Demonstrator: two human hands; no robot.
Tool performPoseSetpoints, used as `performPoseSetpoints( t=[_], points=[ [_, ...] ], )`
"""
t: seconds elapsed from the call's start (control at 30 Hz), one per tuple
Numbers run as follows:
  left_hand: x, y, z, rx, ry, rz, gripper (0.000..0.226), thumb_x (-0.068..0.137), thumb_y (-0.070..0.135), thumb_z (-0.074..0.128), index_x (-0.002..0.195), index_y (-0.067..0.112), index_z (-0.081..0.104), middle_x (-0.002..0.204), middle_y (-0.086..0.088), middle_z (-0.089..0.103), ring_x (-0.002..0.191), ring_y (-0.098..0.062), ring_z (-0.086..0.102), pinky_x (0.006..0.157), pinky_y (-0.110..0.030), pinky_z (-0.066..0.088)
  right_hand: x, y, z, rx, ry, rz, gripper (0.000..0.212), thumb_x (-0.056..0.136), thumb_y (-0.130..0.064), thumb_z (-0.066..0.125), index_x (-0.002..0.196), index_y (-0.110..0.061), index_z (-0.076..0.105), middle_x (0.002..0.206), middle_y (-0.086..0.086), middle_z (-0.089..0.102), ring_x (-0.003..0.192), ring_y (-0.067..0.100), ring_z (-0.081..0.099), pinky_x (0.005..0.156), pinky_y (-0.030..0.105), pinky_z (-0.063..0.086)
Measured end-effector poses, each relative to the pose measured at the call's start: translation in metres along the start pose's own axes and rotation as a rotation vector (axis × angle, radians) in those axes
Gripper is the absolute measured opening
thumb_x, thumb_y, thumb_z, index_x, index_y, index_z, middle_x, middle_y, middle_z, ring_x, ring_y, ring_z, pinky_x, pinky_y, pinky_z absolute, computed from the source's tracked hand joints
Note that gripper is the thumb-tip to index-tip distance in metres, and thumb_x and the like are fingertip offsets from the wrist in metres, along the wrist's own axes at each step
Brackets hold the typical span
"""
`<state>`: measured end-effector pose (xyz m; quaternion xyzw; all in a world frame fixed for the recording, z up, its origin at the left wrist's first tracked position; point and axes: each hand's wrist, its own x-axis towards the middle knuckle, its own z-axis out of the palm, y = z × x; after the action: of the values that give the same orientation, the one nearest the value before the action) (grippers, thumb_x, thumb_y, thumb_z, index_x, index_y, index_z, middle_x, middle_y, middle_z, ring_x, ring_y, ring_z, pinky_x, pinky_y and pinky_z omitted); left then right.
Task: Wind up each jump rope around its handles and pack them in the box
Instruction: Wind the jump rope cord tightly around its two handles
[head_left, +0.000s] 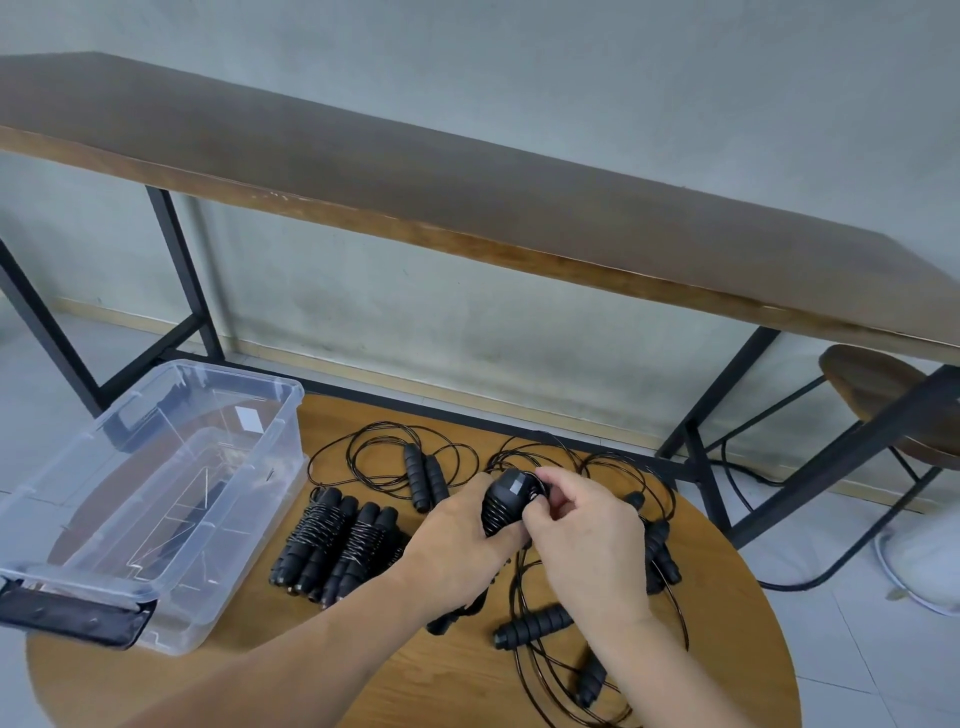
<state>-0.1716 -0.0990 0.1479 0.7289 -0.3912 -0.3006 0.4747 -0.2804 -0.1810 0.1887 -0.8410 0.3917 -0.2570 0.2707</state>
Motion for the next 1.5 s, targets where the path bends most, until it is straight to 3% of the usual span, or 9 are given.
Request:
performPoseSetpoints(
  t=[0.17, 0.43, 0.63, 0.73, 0.87, 1.03, 1.17, 1.3, 1.5],
  points=[
    [0.003, 0.002, 0.000, 0.036, 0.003, -0.001, 0.019, 0.089, 0.042, 0.065, 0.100, 0.034, 0.051, 0.079, 0.008, 0.061, 0.068, -0.007, 0.055, 0.062, -0.022, 0.043, -0.001, 0.006, 0.004, -0.029, 0.072, -0.099, 0.016, 0.086, -0.013, 0.067, 0.092, -0.026, 0.071, 0.075, -0.015, 0.064, 0.070, 0.005, 0.062, 0.066, 0.032, 0.057],
    [0.003, 0.001, 0.002, 0.097, 0.002, -0.007, 0.021, 0.089, 0.041, 0.064, 0.103, 0.033, 0.052, 0.079, 0.007, 0.063, 0.064, -0.006, 0.056, 0.057, -0.020, 0.042, 0.000, 0.010, 0.007, -0.080, 0.025, -0.082, 0.020, 0.091, -0.016, 0.064, 0.104, -0.026, 0.076, 0.088, -0.012, 0.071, 0.081, 0.006, 0.065, 0.076, 0.030, 0.058],
    [0.004, 0.001, -0.001, 0.110, -0.002, -0.027, 0.020, 0.090, 0.041, 0.065, 0.101, 0.032, 0.051, 0.079, 0.007, 0.061, 0.065, -0.005, 0.055, 0.058, -0.017, 0.041, 0.005, 0.006, 0.002, 0.051, -0.022, 0.106, 0.014, 0.088, -0.018, 0.068, 0.095, -0.029, 0.064, 0.079, -0.016, 0.066, 0.075, -0.003, 0.062, 0.071, 0.019, 0.055],
    [0.004, 0.001, -0.003, 0.059, -0.026, -0.044, 0.019, 0.092, 0.039, 0.064, 0.102, 0.029, 0.052, 0.081, 0.006, 0.063, 0.068, -0.005, 0.056, 0.063, -0.018, 0.044, 0.010, 0.008, 0.000, 0.144, -0.056, 0.185, 0.017, 0.087, -0.017, 0.070, 0.088, -0.027, 0.055, 0.079, -0.012, 0.068, 0.079, 0.002, 0.065, 0.072, 0.022, 0.052],
    [0.005, 0.003, -0.006, 0.061, -0.023, -0.039, 0.019, 0.094, 0.038, 0.062, 0.107, 0.031, 0.050, 0.089, 0.006, 0.065, 0.077, -0.005, 0.057, 0.064, -0.011, 0.043, 0.015, 0.012, 0.001, 0.371, -0.131, 0.349, 0.014, 0.087, -0.016, 0.071, 0.091, -0.024, 0.060, 0.082, -0.006, 0.073, 0.085, 0.012, 0.068, 0.082, 0.035, 0.054],
    [0.005, 0.005, -0.006, 0.156, 0.058, 0.037, 0.025, 0.094, 0.039, 0.061, 0.115, 0.030, 0.050, 0.066, 0.012, 0.050, 0.057, -0.001, 0.048, 0.054, -0.013, 0.032, 0.012, 0.004, 0.003, 0.751, -0.131, 0.611, 0.014, 0.088, -0.020, 0.071, 0.099, -0.014, 0.067, 0.082, 0.001, 0.066, 0.073, 0.014, 0.059, 0.068, 0.029, 0.047],
    [0.003, 0.004, -0.003, 0.229, 0.098, 0.092, 0.027, 0.094, 0.040, 0.060, 0.115, 0.031, 0.048, 0.070, 0.015, 0.048, 0.061, -0.001, 0.048, 0.054, -0.011, 0.030, 0.012, 0.000, 0.011, 0.929, -0.133, 0.764, 0.023, 0.088, -0.024, 0.073, 0.106, -0.012, 0.064, 0.095, 0.010, 0.069, 0.073, 0.018, 0.059, 0.065, 0.033, 0.052],
    [0.004, 0.003, -0.003, 0.263, 0.095, 0.089, 0.029, 0.093, 0.041, 0.060, 0.117, 0.032, 0.047, 0.083, 0.014, 0.055, 0.074, -0.004, 0.054, 0.060, -0.015, 0.036, 0.016, 0.001, 0.014, 1.008, -0.149, 0.807, 0.024, 0.090, -0.019, 0.069, 0.111, -0.008, 0.062, 0.105, 0.018, 0.065, 0.070, 0.018, 0.057, 0.058, 0.030, 0.054],
    [0.004, 0.000, -0.006, 0.349, 0.052, 0.102, 0.026, 0.091, 0.043, 0.061, 0.107, 0.037, 0.040, 0.085, 0.013, 0.054, 0.074, -0.006, 0.052, 0.065, -0.022, 0.038, 0.020, 0.004, 0.013, 0.961, -0.276, 0.809, 0.034, 0.083, 0.005, 0.060, 0.117, 0.004, 0.057, 0.096, 0.020, 0.065, 0.070, 0.019, 0.057, 0.059, 0.028, 0.054]
  ],
)
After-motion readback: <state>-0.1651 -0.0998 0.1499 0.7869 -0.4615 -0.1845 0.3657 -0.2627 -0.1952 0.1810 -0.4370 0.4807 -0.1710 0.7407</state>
